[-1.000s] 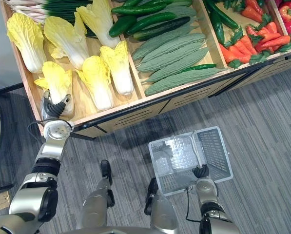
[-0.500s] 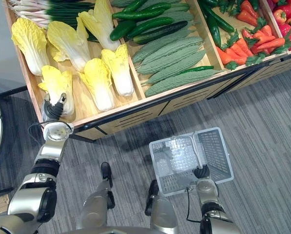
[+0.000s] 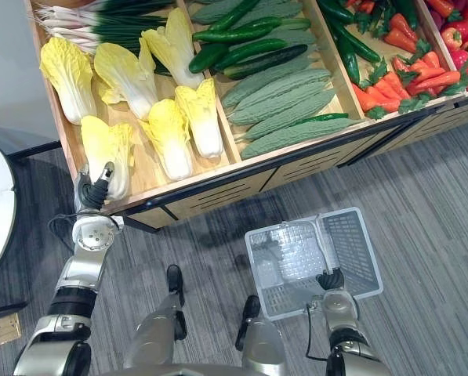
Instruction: Pick vegetable in the basket
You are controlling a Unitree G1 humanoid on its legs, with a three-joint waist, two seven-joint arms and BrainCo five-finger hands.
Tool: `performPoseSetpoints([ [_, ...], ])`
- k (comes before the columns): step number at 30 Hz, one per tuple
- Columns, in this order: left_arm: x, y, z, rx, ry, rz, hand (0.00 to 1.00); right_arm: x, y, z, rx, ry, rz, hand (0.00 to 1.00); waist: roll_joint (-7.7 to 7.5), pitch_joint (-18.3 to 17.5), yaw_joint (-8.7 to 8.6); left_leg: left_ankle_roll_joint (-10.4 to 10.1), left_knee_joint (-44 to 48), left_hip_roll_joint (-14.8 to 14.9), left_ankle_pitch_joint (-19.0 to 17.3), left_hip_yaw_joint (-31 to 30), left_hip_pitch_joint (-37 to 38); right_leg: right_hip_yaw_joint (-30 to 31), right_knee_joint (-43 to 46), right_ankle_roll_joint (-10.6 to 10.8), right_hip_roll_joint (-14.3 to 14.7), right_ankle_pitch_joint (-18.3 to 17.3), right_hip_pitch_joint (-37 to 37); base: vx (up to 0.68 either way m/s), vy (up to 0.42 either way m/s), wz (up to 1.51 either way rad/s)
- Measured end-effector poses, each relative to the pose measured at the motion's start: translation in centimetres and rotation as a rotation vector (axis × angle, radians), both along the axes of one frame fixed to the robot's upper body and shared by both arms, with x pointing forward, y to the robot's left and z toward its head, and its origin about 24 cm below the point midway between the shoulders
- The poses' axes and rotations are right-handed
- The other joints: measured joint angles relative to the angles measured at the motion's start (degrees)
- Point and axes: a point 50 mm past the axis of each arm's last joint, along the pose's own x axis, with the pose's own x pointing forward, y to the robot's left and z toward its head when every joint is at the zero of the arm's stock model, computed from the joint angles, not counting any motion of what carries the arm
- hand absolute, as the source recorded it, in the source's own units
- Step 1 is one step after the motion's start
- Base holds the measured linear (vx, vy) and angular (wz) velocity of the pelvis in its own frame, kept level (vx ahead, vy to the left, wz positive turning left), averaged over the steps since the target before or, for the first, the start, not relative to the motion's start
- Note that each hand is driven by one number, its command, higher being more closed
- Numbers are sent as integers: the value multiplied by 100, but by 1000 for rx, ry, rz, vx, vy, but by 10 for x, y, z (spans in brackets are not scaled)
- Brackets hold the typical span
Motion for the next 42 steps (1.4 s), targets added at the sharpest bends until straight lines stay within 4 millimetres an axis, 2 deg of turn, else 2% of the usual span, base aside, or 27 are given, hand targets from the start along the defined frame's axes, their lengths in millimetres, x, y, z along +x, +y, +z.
performPoseSetpoints([
  [3,-4,-5,29,11,-145,11,100,-3,-3,-1,-5,6,-4,100,41,-23,-13,3,0,2,2,17,4,13,43,0,-1,0,-14,0,0,0],
  [7,-11,-11,56,43,-289,25,100,-7,-9,0,-22,15,-9,100,142,-79,-21,3,-1,10,2,42,20,28,89,-1,0,0,-23,0,0,0],
  [11,-16,-20,72,61,-371,-13,100,-7,-22,6,-68,29,16,100,228,-138,-20,18,-17,30,-11,105,45,77,137,-3,10,2,-45,-12,5,-6],
  [13,-24,-23,77,138,-401,-59,100,2,-31,20,-165,26,118,100,246,-206,-20,77,-20,48,-53,296,104,286,193,18,10,19,-135,-8,10,-40],
  [17,-30,-39,79,204,-410,-200,100,13,-50,44,-304,31,243,100,272,-392,-53,98,-5,49,-67,609,214,606,164,72,-7,107,-215,27,14,-39],
  [19,-33,-46,80,231,-415,-268,100,22,-52,57,-357,5,306,100,282,-461,-80,99,-7,60,-68,783,302,784,110,81,2,170,-226,19,5,-51],
  [21,-38,-53,79,267,-415,-347,100,36,-46,71,-411,-18,422,100,308,-644,-163,128,-9,125,-92,1062,323,1066,-14,83,74,317,-341,4,-6,-65],
  [25,-41,-64,76,321,-399,-479,100,58,-35,93,-472,-59,588,100,374,-697,-223,167,-18,213,-161,1448,456,1437,-149,83,175,524,-430,-29,-10,-64],
  [28,-46,-72,68,362,-367,-580,100,71,-27,105,-513,-70,681,100,381,-707,-208,125,-32,251,-251,1841,641,1848,-272,112,246,654,-474,-35,-2,-71],
  [30,-49,-75,64,394,-333,-648,100,82,-20,121,-549,-114,748,100,401,-725,-213,109,-35,251,-285,2140,650,2155,-424,161,273,836,-598,-34,-3,-67],
  [33,-52,-78,56,367,-300,-706,100,86,-15,126,-563,-124,788,100,387,-730,-212,143,-35,250,-310,2443,755,2432,-566,204,290,989,-610,-3,5,-52],
  [38,-59,-94,43,308,-230,-867,100,88,-1,130,-564,-130,886,100,330,-761,-212,79,-37,258,-432,2948,1008,2859,-651,283,317,1099,-609,10,6,-48],
  [42,-73,-118,35,286,-200,-1058,100,91,12,142,-548,-198,935,100,257,-819,-196,49,-13,313,-494,3223,1122,2972,-623,321,363,1100,-620,18,-3,-23],
])
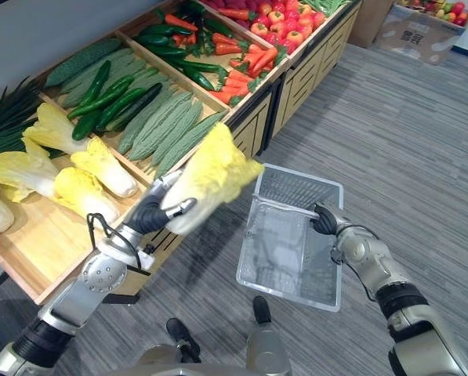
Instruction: Pick vegetable in the basket
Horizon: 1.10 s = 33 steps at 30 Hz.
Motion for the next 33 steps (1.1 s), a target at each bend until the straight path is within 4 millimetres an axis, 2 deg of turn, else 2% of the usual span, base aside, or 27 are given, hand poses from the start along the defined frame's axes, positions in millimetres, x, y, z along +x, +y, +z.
performPoseSetpoints([
  [6,-17,-35,14,-11,-24,-277,100,0,22,23,32,-69,127,100,-84,-99,6,25,53,171,-33,467,45,-24,127,-29,84,20,-108,33,-11,-7],
  [12,-31,-50,8,69,19,-444,100,-4,46,29,37,-70,268,100,-90,-173,12,-119,1140,638,-652,666,-60,-23,230,-30,143,20,-99,51,-28,-22],
  [18,-43,-64,1,118,48,-555,100,-4,54,37,20,-41,339,100,-43,-250,-13,-156,1831,941,-1054,736,-191,-5,276,-30,181,20,-112,22,-19,-10],
  [22,-46,-67,-6,131,73,-575,100,-2,64,51,25,-67,391,100,-44,-260,-24,-146,2205,1094,-1264,817,-246,9,339,-32,190,18,-179,-19,0,-9],
  [29,-30,-68,-33,252,112,-506,100,-4,94,65,48,-79,533,100,-68,-364,-32,-124,2752,1336,-1555,952,-424,111,445,-35,226,16,-362,-16,7,-8],
  [33,-21,-73,-48,305,133,-464,100,1,98,76,46,-99,554,100,-77,-369,-32,-108,3002,1444,-1718,993,-431,169,502,-34,248,16,-373,-7,17,-9],
])
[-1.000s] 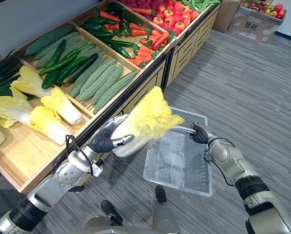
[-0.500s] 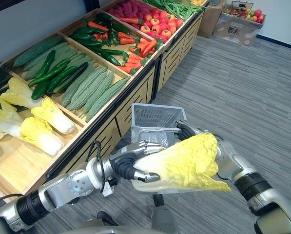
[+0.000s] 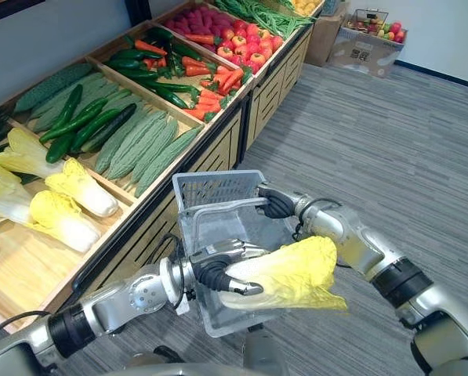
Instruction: Pick vegetable in the basket
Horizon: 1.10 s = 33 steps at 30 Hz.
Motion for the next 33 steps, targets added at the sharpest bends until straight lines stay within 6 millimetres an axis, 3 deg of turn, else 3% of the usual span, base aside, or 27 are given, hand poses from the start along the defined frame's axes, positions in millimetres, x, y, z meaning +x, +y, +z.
performPoseSetpoints([
  [3,8,1,-14,82,-15,44,100,2,2,6,0,-19,10,100,-67,-41,2,1,20,3,-19,62,5,34,12,0,-1,0,-33,0,2,-5],
  [11,38,6,-27,158,-53,210,100,4,4,11,-6,-33,15,100,-87,-52,-4,8,137,65,-72,97,-81,59,28,0,13,2,-131,14,-4,-1],
  [17,50,19,-51,295,-56,308,100,5,9,9,-1,-23,22,100,-131,-50,-2,21,141,67,-91,101,-84,54,12,0,8,2,-129,41,-4,0],
  [24,63,27,-53,327,-79,403,100,8,16,7,8,-17,26,100,-160,-39,-9,23,139,51,-91,93,-81,51,11,0,-5,2,-127,5,-1,0],
  [25,65,26,-54,336,-82,411,0,8,16,8,2,-20,25,100,-165,-35,-12,23,137,45,-91,90,-81,51,11,0,-10,2,-127,0,0,0],
  [33,68,23,-56,342,-66,439,0,9,15,8,-9,-4,18,100,-228,2,-81,40,85,-37,-84,58,-80,55,-4,0,-71,2,-124,0,0,0],
])
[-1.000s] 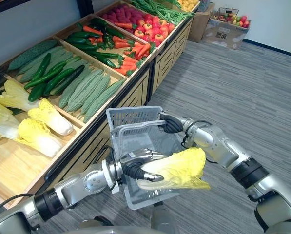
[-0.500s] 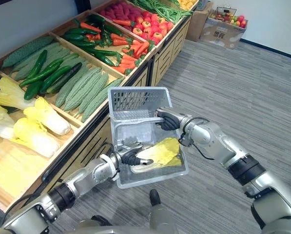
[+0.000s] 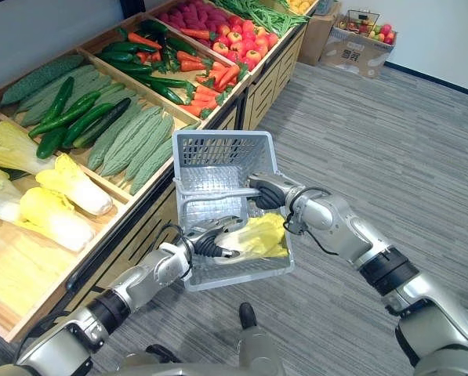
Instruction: Pick vegetable in the basket
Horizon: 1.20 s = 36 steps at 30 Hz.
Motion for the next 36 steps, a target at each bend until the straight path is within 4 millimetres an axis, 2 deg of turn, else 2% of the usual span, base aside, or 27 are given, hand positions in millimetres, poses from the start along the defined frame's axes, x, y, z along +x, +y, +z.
performPoseSetpoints([
  [9,7,0,7,-42,-5,45,0,-1,-5,-2,21,18,-20,100,-9,14,-50,3,0,2,0,-118,-83,-67,-19,0,-10,0,8,2,-2,4],
  [22,-4,-25,31,-91,-76,-89,0,-4,-22,-5,75,30,-98,100,7,156,-34,17,17,-24,1,-299,-143,-262,10,6,-72,-8,99,8,-8,8],
  [28,-7,-34,48,-159,-108,-132,0,-5,-42,-8,104,36,-182,100,44,184,-43,30,14,-110,-7,-447,-305,-386,19,34,-176,-30,86,0,3,13],
  [36,-37,-57,90,-342,-170,-333,0,-1,-78,-33,190,81,-429,100,58,188,9,71,11,-228,15,-906,-513,-804,25,70,-332,-61,200,13,8,27],
])
